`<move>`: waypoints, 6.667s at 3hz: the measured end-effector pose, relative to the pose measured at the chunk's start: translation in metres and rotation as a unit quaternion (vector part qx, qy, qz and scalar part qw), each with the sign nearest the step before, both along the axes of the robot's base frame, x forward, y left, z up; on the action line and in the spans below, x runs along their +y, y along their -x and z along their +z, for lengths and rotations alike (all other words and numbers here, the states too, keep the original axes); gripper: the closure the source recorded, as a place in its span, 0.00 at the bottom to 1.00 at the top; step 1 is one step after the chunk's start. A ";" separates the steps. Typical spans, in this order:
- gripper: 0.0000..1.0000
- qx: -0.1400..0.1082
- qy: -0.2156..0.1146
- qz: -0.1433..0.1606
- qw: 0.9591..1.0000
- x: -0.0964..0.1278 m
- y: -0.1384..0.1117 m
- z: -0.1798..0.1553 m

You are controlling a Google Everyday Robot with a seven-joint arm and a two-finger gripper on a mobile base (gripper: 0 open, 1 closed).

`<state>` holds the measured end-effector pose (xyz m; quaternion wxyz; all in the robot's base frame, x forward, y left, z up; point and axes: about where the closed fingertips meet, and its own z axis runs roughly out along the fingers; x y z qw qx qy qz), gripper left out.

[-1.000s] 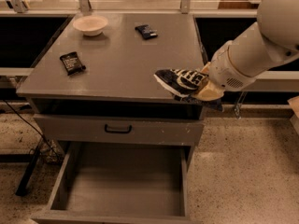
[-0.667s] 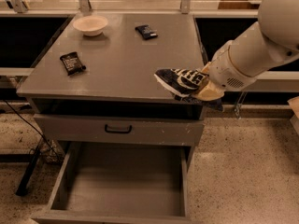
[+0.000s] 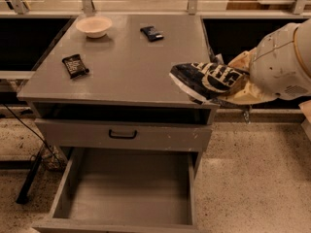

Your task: Place blue chip bag into middle drawer

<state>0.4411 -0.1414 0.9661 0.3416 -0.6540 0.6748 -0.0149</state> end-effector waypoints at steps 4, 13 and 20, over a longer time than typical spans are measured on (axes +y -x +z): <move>1.00 0.084 -0.005 0.009 0.996 0.009 0.015 -0.098; 1.00 0.259 -0.018 0.089 0.962 0.118 0.004 -0.314; 1.00 0.308 0.023 0.081 0.948 0.178 0.027 -0.431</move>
Offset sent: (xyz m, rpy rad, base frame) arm 0.0492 -0.0012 -0.1735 -0.0241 0.3534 -0.0518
